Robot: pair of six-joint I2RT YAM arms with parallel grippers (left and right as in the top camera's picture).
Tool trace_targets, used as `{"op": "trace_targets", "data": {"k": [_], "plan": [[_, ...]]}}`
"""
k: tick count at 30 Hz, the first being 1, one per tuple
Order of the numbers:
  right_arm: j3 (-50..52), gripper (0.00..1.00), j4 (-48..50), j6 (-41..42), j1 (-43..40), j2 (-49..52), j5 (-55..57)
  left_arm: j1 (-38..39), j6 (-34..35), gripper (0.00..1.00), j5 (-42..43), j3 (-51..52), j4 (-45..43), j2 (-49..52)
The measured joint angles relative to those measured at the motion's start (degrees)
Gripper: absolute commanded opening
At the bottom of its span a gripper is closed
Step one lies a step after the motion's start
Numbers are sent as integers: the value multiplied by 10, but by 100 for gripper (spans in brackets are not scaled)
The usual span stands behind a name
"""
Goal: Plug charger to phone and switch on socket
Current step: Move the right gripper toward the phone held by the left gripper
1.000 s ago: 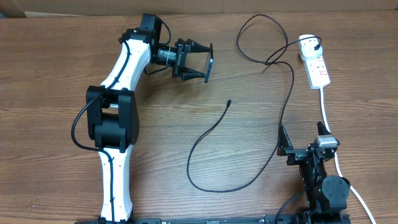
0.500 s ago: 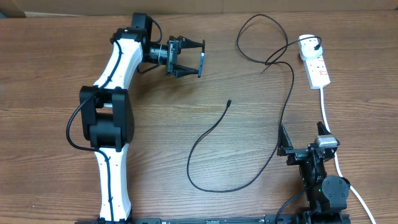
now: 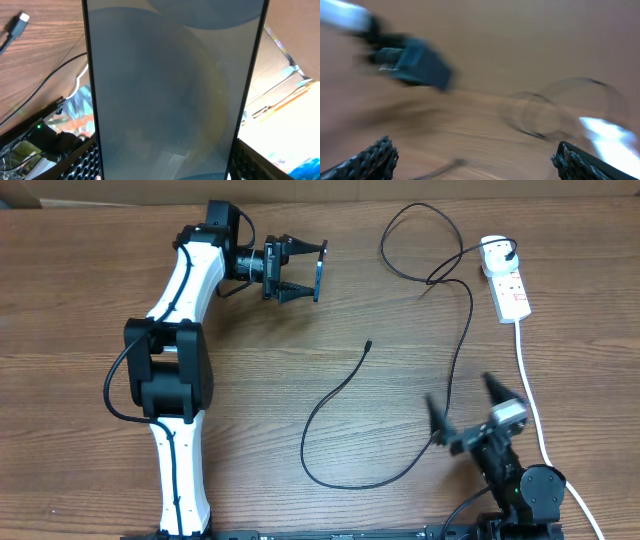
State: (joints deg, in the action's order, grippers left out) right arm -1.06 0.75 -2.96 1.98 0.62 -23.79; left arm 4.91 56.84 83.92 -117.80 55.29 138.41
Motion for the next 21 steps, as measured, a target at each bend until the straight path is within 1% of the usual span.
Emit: {"op": "trace_targets", "data": {"k": [2,4,6,9,11,13,16,21], "plan": [[0,100,47,0,0,0,-92,-4,-1,61,1,0,0,0],[0,100,88,5,0,0,-154,-5,-2,61,1,0,0,0],[0,100,123,29,0,0,-184,-8,-2,61,1,0,0,0],[0,100,168,86,0,0,-199,-9,-3,61,1,0,0,0],[0,100,179,118,0,0,-203,-9,-2,61,1,0,0,0],[-1,100,168,145,0,0,-206,-9,-2,61,1,0,0,0],[-10,100,117,167,0,1,-209,-9,-2,61,1,0,0,0],[-81,100,50,183,0,41,-211,-9,-2,61,1,0,0,0]]}}
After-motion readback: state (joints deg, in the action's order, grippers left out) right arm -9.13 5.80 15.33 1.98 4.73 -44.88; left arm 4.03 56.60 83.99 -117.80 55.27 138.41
